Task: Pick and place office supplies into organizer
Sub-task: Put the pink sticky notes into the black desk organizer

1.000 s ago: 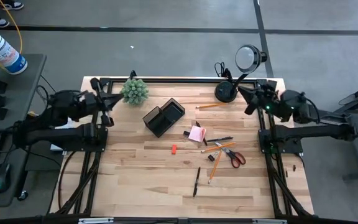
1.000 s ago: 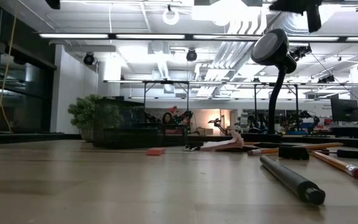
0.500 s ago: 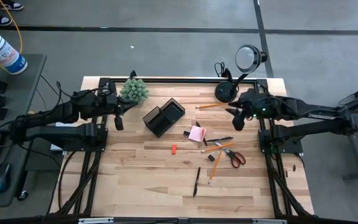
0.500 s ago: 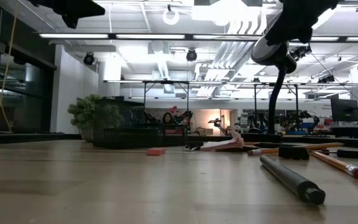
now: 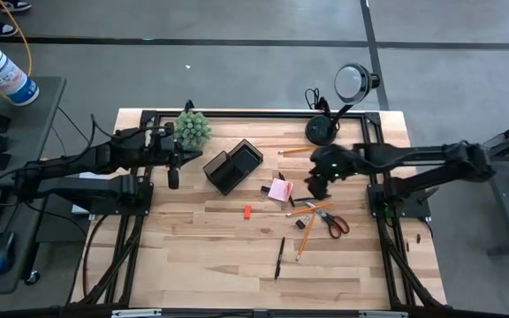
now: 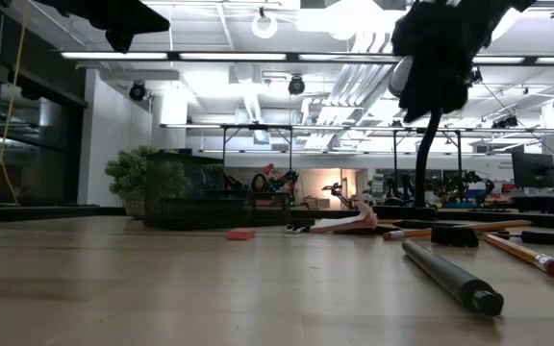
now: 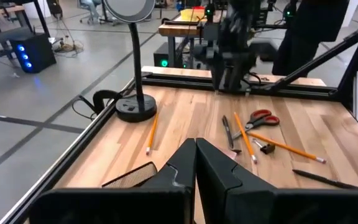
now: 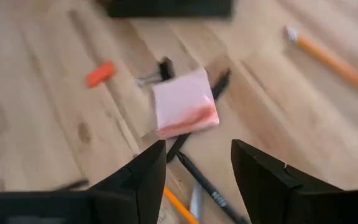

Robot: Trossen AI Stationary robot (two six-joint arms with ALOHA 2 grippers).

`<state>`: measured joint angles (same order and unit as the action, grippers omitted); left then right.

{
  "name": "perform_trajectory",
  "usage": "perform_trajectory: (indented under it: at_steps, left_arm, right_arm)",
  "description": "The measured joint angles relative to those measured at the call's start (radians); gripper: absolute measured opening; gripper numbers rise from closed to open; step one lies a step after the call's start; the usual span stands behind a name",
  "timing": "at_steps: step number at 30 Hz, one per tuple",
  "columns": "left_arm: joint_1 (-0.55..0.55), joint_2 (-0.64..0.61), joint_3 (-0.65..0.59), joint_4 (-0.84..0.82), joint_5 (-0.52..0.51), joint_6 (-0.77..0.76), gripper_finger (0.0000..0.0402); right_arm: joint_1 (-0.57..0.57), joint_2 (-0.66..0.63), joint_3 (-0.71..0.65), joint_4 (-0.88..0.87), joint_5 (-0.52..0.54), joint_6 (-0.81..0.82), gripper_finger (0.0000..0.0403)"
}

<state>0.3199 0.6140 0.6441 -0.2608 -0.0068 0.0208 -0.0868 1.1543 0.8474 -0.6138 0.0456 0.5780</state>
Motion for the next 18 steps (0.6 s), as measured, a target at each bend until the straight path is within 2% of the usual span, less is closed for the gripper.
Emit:
perform_trajectory:
  at_steps: [9, 18]
  left_arm:
    - [0.000, -0.001, 0.000, -0.002, -0.012, 0.000, 0.0001]
    - [0.000, -0.001, 0.000, -0.004, -0.009, 0.031, 0.0001]
  right_arm:
    - [0.027, 0.225, 0.036, 0.056, -0.018, 0.261, 0.0196]
    - [0.012, 0.415, 0.235, 0.051, -0.023, 0.313, 0.0238]
